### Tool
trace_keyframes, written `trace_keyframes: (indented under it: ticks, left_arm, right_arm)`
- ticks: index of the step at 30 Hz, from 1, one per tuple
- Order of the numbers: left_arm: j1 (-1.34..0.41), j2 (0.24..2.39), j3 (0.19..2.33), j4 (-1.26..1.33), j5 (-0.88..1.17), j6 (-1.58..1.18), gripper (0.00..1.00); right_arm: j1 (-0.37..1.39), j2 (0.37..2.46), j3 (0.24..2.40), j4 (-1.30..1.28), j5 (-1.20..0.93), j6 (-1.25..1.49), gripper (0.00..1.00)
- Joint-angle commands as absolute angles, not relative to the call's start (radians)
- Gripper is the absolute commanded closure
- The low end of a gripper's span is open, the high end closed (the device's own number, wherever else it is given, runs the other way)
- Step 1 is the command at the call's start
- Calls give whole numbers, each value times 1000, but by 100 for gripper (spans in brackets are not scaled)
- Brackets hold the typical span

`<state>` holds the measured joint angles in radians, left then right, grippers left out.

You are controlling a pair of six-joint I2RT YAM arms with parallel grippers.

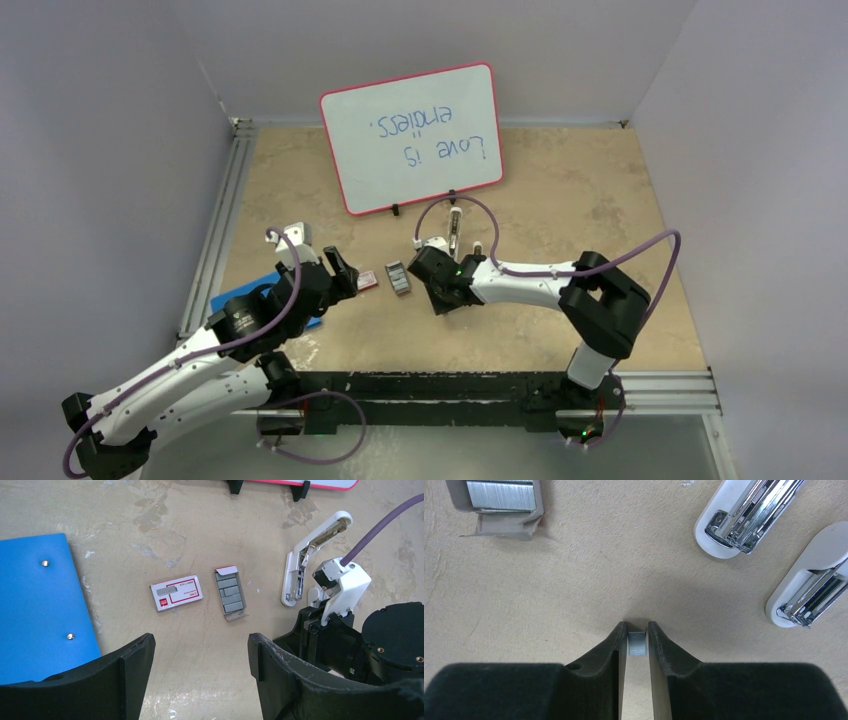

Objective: Load the staples into the stapler

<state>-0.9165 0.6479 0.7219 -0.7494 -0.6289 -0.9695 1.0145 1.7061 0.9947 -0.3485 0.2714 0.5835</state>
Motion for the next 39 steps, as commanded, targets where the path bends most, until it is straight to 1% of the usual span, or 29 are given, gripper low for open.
trace_keyframes:
  ticks: [1, 6, 10, 14, 24, 34, 39]
  left_arm:
    - [-911, 648, 723, -726, -633, -979, 31]
    - [-911, 651, 723, -724, -631, -979, 31]
    - [-911, 653, 724, -723, -629, -978, 32]
    - [-911, 654, 723, -717, -626, -976, 31]
    - [-911, 678, 710, -687, -592, -967, 31]
    - [-911, 716, 661, -613, -543, -976, 32]
    - [-911, 755, 667, -581, -539, -944, 32]
  right_arm:
    - [1021, 1702, 1017, -416, 290, 604, 76]
    - [1023, 1696, 1016, -413, 302, 621, 83]
    - [1022, 1660, 1023, -409, 340, 666, 84]
    - [1023, 1623, 1049, -414, 379, 724, 84]
    - [976, 1584, 1125, -378, 623, 850, 82]
    - [895, 1593, 1102, -305, 680, 931, 81]
    - [879, 1636, 1113, -300, 695, 965, 81]
